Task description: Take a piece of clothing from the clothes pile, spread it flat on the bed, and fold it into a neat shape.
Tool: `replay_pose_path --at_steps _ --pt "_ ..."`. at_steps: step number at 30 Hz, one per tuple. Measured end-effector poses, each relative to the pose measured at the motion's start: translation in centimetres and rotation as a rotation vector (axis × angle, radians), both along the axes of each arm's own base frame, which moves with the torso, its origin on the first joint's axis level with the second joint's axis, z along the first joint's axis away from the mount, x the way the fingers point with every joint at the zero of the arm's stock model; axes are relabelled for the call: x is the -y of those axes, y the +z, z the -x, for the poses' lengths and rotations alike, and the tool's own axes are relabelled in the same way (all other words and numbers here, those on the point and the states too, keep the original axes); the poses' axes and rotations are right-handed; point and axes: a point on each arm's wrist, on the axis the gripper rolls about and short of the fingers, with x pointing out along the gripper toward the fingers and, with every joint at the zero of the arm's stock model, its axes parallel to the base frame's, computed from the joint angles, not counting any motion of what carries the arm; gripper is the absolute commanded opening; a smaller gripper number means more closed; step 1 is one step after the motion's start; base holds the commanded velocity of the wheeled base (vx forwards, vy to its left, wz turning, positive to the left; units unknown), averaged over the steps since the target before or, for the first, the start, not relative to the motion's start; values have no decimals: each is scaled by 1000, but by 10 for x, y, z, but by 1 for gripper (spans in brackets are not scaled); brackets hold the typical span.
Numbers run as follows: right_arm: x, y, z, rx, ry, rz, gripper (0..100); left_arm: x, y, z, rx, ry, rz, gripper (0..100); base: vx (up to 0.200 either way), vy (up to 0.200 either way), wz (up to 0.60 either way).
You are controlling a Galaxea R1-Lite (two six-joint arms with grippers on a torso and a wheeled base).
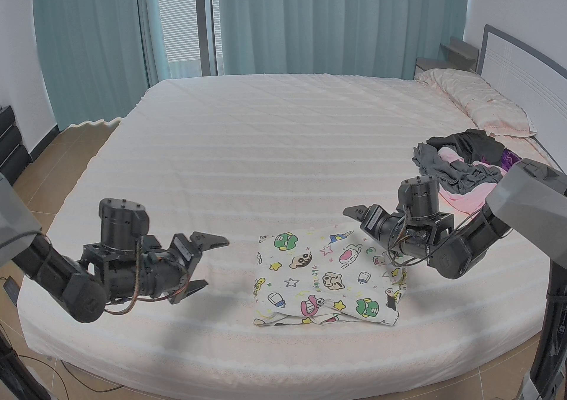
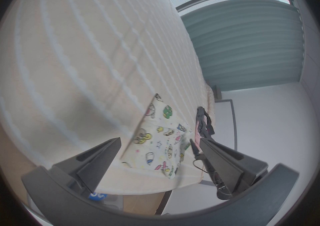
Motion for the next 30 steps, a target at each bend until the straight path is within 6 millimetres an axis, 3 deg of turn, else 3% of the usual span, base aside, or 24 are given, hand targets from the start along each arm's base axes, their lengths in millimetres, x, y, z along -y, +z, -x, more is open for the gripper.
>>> replay_pose_path --at_steps 6,14,23,30 --pt "-10 -23 8 -73 16 15 100 41 -1 -21 42 -74 3 100 0 0 0" --pt "-4 -50 24 -180 16 60 100 90 -27 -30 11 -142 -14 100 0 0 0" --pt "8 -65 40 -246 0 91 100 112 -56 -24 -53 -152 -97 100 0 0 0" --pt "14 -57 46 -242 -24 101 100 114 -66 -14 -153 -185 -173 100 0 0 0"
